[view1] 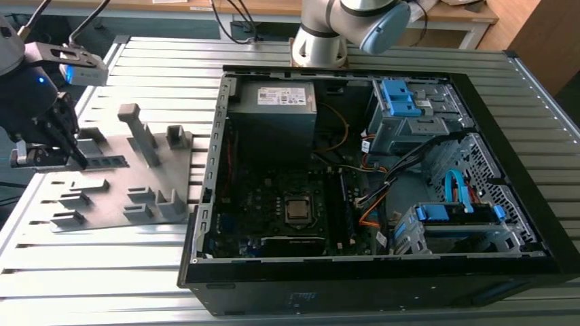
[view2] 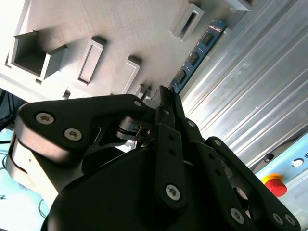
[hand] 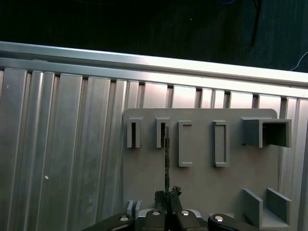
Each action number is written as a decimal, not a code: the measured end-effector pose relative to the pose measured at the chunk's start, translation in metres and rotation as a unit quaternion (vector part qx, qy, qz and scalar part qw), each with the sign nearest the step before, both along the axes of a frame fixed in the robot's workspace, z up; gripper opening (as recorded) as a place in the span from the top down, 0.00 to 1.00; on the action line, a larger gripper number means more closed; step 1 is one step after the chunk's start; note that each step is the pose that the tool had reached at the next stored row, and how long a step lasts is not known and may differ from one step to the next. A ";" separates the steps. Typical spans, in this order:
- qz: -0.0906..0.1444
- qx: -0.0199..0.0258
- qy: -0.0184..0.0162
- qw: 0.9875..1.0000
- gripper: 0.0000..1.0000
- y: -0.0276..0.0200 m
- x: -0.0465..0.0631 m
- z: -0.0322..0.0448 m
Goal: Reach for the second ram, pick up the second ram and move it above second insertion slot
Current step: 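Pick up the second ram and move it above second insertion slot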
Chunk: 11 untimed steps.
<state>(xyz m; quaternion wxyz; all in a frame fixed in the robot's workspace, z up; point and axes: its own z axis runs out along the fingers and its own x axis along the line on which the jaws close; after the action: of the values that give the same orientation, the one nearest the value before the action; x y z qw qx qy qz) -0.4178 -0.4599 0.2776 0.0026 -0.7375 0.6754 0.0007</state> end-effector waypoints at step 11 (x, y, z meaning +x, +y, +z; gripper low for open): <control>0.000 0.000 0.000 1.000 0.86 0.0000 0.000 0.0146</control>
<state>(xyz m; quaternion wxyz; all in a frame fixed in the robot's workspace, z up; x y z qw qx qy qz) -0.4178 -0.4599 0.2922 0.0027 -0.7376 0.6753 0.0007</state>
